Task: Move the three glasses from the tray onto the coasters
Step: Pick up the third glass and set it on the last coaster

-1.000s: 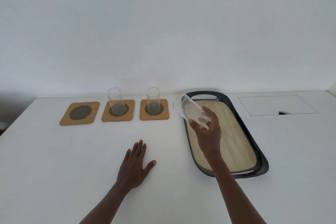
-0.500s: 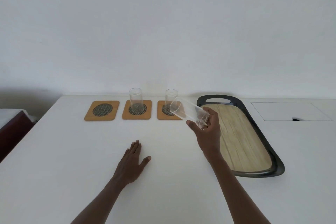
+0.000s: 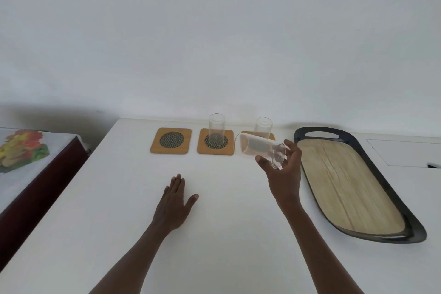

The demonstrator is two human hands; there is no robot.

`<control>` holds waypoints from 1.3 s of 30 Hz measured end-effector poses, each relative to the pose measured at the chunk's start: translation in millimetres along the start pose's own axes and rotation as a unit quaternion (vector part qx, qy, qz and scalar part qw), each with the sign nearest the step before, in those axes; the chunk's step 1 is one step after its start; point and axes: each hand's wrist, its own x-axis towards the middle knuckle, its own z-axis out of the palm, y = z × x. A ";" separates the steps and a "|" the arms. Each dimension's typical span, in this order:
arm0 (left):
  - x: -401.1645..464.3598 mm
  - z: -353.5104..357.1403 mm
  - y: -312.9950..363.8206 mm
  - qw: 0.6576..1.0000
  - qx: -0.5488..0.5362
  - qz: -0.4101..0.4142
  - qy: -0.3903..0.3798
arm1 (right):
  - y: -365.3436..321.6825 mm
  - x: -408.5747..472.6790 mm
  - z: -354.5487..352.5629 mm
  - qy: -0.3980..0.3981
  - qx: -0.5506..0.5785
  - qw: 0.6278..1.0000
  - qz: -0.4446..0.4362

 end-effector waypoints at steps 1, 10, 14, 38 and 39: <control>1.0 -2.6 -7.4 1.000 0.001 -0.003 0.001 | -0.8 -1.9 7.1 0.001 0.002 1.000 -0.001; 21.8 -25.8 -60.1 1.000 0.013 -0.020 0.009 | -1.6 -15.0 63.6 -0.027 0.004 1.000 -0.012; 35.8 -32.9 -78.3 0.999 0.013 -0.037 0.018 | -2.1 -16.7 83.1 -0.039 0.004 0.999 -0.010; 62.0 -30.9 -112.4 0.994 0.036 -0.065 0.083 | 17.2 41.2 241.9 -0.121 -0.064 0.990 -0.037; 61.9 -31.0 -112.2 0.994 0.037 -0.065 0.085 | 19.1 45.8 251.4 -0.126 -0.069 0.989 -0.037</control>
